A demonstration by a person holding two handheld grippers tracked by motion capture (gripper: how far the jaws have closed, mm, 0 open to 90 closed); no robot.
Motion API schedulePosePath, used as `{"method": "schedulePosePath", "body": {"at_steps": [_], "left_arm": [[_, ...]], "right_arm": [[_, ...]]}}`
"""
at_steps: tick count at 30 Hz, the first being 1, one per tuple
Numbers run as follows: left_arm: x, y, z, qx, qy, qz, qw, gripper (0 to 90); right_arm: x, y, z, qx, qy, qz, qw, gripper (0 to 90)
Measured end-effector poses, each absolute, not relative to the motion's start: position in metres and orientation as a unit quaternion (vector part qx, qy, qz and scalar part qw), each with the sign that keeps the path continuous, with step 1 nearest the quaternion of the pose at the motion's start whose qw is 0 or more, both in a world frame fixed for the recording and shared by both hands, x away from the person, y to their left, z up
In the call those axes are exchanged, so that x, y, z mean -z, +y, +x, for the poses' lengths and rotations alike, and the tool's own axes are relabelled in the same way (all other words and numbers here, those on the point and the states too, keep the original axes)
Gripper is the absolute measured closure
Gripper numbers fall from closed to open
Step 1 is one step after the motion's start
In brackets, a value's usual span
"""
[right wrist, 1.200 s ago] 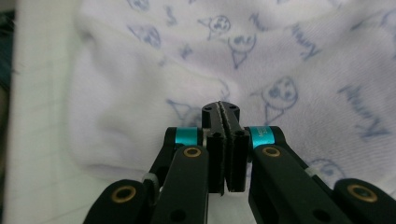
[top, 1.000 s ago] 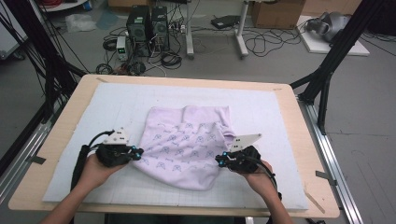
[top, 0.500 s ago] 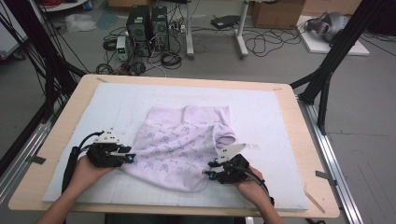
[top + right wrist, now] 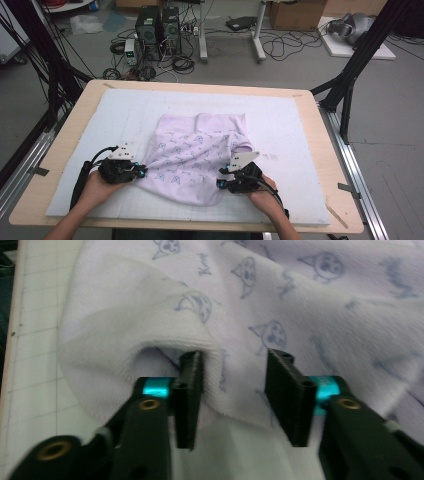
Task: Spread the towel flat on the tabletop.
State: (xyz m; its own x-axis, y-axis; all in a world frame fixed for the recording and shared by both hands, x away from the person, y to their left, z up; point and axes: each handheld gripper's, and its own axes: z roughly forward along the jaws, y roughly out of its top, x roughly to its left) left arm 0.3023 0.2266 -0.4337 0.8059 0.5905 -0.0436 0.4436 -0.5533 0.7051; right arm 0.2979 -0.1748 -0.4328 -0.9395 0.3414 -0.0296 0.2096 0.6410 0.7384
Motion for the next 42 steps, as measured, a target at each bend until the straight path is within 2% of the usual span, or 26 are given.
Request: {"method": "schedulePosePath", "body": {"at_steps": [3, 6, 13, 18, 21, 24, 28, 32, 36, 39, 42], "left_arm": [[0.429, 0.224, 0.298, -0.094, 0.287, 0.874, 0.381, 82.7], [0.42, 0.221, 0.292, -0.094, 0.281, 0.87, 0.394, 82.8], [0.391, 0.215, 0.273, -0.097, 0.258, 0.862, 0.426, 82.8], [0.379, 0.204, 0.264, -0.094, 0.24, 0.858, 0.444, 82.8], [0.381, 0.199, 0.269, -0.104, 0.24, 0.863, 0.433, 82.7], [0.394, 0.195, 0.285, -0.104, 0.262, 0.865, 0.416, 82.5], [0.415, 0.192, 0.312, -0.106, 0.302, 0.86, 0.398, 82.3], [0.43, 0.185, 0.328, -0.099, 0.312, 0.864, 0.383, 81.9], [0.428, 0.186, 0.328, -0.102, 0.311, 0.862, 0.386, 79.2], [0.424, 0.193, 0.324, -0.103, 0.313, 0.858, 0.393, 72.7], [0.418, 0.201, 0.317, -0.108, 0.314, 0.854, 0.401, 65.0]], "right_arm": [[0.436, -0.173, 0.304, -0.403, 0.901, 0.147, 0.058, 83.1], [0.433, -0.177, 0.303, -0.405, 0.901, 0.147, 0.045, 86.3], [0.403, -0.206, 0.282, -0.421, 0.892, 0.15, 0.059, 86.9], [0.367, -0.226, 0.269, -0.432, 0.885, 0.149, 0.094, 86.9], [0.353, -0.226, 0.278, -0.419, 0.888, 0.153, 0.115, 86.8], [0.358, -0.211, 0.302, -0.403, 0.895, 0.16, 0.104, 86.8], [0.388, -0.179, 0.339, -0.365, 0.911, 0.173, 0.079, 86.7], [0.414, -0.158, 0.357, -0.341, 0.92, 0.187, 0.056, 86.5], [0.421, -0.155, 0.361, -0.333, 0.922, 0.193, 0.046, 83.8], [0.41, -0.162, 0.354, -0.358, 0.911, 0.193, 0.065, 75.9], [0.395, -0.172, 0.341, -0.379, 0.901, 0.19, 0.089, 72.0]]}}
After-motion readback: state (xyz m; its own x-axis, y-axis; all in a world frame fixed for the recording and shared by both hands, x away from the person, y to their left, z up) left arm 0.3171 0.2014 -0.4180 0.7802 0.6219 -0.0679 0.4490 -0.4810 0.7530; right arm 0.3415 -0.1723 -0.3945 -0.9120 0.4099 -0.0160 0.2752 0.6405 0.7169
